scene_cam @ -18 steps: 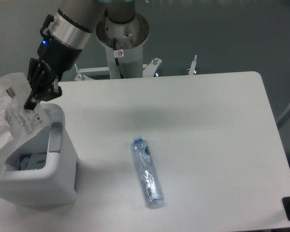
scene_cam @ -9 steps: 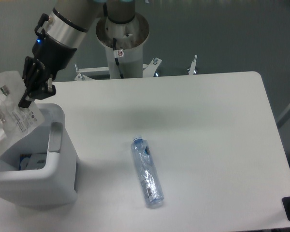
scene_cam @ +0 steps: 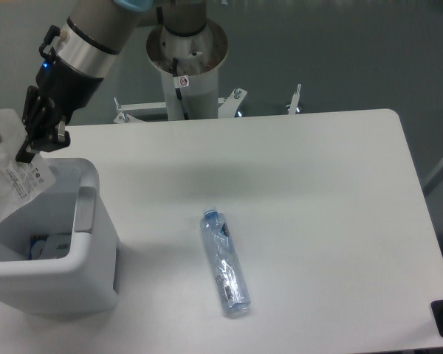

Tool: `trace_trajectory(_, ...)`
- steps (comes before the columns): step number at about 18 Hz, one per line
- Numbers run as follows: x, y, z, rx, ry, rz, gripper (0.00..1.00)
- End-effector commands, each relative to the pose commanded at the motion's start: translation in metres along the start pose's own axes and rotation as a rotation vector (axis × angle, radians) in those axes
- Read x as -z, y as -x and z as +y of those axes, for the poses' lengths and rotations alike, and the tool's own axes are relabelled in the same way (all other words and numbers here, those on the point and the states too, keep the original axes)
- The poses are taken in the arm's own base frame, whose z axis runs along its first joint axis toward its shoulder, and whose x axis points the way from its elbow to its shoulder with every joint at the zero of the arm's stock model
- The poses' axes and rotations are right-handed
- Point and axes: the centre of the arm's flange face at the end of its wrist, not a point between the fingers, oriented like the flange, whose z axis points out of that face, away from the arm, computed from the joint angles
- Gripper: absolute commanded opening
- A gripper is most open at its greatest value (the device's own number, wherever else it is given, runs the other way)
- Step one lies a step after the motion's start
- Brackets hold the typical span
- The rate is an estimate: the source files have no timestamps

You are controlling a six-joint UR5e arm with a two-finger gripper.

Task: Place the trash in the trash can
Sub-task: 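Lower the bag into the bin and open the gripper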

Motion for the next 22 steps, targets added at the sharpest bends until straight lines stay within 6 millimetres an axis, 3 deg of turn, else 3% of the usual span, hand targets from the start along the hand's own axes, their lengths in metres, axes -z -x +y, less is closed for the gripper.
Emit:
trace_trajectory(15,0.005,-0.005,-0.006,0.056,0.024,0.066,0.0)
trace_trajectory(22,0.01,0.007,-0.007,0.07,0.019,0.05,0.0)
